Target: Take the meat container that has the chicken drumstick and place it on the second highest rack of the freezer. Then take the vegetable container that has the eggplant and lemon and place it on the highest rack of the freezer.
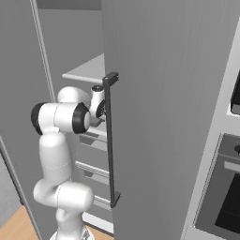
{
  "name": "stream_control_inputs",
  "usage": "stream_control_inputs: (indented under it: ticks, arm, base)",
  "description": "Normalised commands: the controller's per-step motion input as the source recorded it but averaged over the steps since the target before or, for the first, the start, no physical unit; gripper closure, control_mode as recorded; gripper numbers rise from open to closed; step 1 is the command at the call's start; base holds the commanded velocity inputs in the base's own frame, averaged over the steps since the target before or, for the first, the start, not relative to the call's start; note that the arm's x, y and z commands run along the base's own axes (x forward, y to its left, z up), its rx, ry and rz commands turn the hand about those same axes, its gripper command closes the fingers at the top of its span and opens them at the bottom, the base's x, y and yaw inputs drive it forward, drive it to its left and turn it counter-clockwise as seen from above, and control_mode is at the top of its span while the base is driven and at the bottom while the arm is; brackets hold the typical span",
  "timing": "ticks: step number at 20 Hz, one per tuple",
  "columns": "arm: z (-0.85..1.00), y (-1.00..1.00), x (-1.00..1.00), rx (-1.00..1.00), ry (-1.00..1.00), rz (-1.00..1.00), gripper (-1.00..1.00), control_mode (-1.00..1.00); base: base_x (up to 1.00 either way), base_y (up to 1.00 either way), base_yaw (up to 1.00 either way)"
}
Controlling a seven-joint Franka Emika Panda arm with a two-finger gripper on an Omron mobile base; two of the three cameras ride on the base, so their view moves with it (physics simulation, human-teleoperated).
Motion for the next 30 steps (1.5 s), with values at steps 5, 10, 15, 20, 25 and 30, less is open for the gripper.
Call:
stream_control_inputs:
  ticks: [5,10,15,20,25,30]
  arm:
    - [-0.06,0.00,0.00,-0.01,-0.01,-0.02,1.00,-1.00]
    - [-0.06,0.05,0.00,-0.02,-0.03,-0.01,-1.00,-1.00]
    - [0.00,0.01,-0.23,-0.02,-0.10,0.00,-1.00,-1.00]
    - [0.03,0.04,-0.42,-0.02,-0.14,-0.02,-1.00,-1.00]
    - [0.05,0.09,-0.39,-0.03,-0.18,-0.02,-1.00,-1.00]
    - [0.57,0.09,-0.27,0.00,-0.22,-0.02,-1.00,-1.00]
  base:
    - [0.00,0.00,0.00]
    - [0.00,0.00,0.00]
    - [0.00,0.00,0.00]
    - [0.00,0.00,0.00]
    - [0.00,0.00,0.00]
    - [0.00,0.00,0.00]
